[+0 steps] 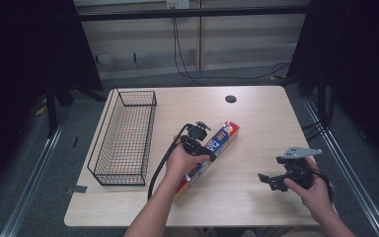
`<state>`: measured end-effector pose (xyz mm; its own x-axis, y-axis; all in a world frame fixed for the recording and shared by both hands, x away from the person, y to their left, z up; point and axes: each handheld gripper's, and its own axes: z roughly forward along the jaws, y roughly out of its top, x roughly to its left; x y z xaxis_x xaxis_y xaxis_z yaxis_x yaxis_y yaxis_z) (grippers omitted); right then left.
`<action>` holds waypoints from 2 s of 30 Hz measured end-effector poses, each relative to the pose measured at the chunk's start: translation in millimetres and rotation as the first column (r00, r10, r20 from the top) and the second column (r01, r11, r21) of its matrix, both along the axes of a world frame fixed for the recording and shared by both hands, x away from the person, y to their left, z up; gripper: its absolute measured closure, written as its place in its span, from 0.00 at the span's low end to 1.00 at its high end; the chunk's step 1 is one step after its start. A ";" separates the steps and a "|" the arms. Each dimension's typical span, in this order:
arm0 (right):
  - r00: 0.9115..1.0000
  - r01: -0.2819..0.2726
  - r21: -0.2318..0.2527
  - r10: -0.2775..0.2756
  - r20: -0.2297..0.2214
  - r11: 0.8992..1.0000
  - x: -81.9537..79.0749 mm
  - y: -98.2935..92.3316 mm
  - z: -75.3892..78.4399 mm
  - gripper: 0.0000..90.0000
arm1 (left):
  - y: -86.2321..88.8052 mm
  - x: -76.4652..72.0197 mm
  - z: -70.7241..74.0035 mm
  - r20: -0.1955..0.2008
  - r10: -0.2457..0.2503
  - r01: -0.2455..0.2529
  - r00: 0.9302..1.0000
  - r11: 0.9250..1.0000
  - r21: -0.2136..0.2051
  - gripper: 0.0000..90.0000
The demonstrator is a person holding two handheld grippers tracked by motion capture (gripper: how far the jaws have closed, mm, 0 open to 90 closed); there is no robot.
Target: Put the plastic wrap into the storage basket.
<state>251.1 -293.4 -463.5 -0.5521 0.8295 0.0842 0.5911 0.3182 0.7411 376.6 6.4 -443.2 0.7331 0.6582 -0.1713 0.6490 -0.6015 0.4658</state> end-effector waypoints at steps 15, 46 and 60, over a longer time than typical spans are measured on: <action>1.000 0.000 0.005 0.000 -0.001 1.000 -0.2 -0.4 0.7 0.03 | -7.7 4.9 -15.3 -0.031 -0.010 0.011 0.999 1.000 0.024 0.33; 1.000 -0.001 0.015 0.001 -0.001 1.000 -0.1 0.3 0.9 0.03 | -14.2 9.3 10.8 -0.075 0.009 0.002 0.997 0.989 0.151 0.48; 1.000 -0.005 0.014 0.005 0.001 1.000 0.0 1.2 0.8 0.03 | 6.3 13.6 37.0 -0.069 0.085 -0.072 0.994 0.983 0.170 0.48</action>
<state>251.1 -292.2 -462.7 -0.5566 0.8254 0.0946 0.5884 0.3112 0.7462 390.2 12.7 -406.2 0.6673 0.7371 -0.1068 0.7266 -0.6127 0.3108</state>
